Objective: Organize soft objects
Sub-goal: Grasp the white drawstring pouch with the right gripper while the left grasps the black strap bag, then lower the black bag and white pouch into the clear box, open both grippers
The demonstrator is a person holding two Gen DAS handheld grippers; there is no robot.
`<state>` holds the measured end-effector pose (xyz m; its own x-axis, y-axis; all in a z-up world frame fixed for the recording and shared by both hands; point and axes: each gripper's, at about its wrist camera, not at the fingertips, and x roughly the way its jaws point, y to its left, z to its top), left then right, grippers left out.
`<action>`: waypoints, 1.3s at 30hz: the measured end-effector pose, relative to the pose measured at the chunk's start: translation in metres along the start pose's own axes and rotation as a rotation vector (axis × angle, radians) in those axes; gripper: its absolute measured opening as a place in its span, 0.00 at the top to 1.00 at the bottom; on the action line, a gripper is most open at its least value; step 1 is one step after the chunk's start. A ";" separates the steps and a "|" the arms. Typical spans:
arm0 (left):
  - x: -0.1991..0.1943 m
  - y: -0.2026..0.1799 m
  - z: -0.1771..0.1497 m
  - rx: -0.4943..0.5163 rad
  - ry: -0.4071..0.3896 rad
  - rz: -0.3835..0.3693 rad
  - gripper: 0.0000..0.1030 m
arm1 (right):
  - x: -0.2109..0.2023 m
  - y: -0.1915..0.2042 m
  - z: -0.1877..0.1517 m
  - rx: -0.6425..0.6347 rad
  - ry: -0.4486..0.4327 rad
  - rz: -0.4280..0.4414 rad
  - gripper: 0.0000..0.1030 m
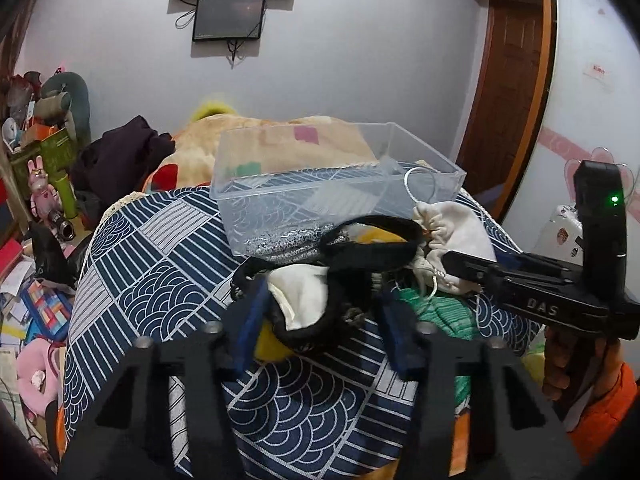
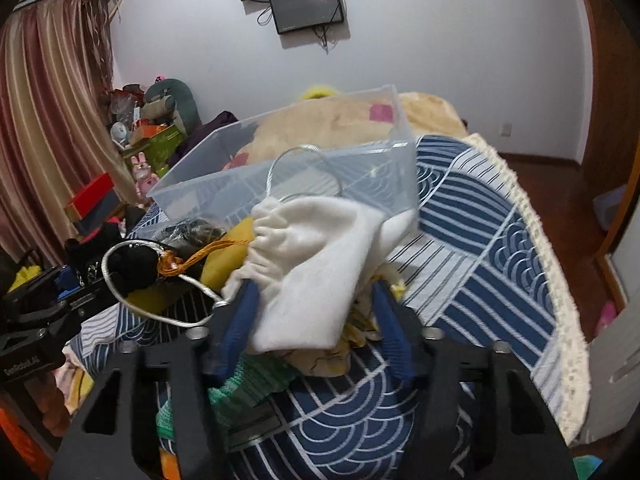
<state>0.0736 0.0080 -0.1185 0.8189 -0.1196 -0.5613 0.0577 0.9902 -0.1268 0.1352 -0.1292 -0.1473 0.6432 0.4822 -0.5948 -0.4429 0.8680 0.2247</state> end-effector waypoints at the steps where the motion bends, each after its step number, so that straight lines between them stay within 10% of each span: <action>1: -0.001 0.001 0.002 0.001 0.000 -0.008 0.68 | -0.001 0.000 0.000 0.003 0.000 0.005 0.65; 6: -0.007 0.001 0.004 -0.001 -0.002 -0.026 0.85 | -0.015 0.002 0.000 0.004 -0.030 0.012 0.81; 27: -0.072 0.004 0.068 0.026 -0.179 -0.119 0.88 | -0.066 0.011 0.043 -0.055 -0.230 0.003 0.84; 39: -0.039 0.023 0.119 -0.005 -0.242 -0.091 0.88 | -0.037 0.015 0.088 -0.083 -0.250 -0.020 0.84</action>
<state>0.1105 0.0444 -0.0022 0.9231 -0.1873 -0.3358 0.1352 0.9757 -0.1727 0.1592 -0.1235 -0.0538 0.7821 0.4883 -0.3870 -0.4715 0.8699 0.1449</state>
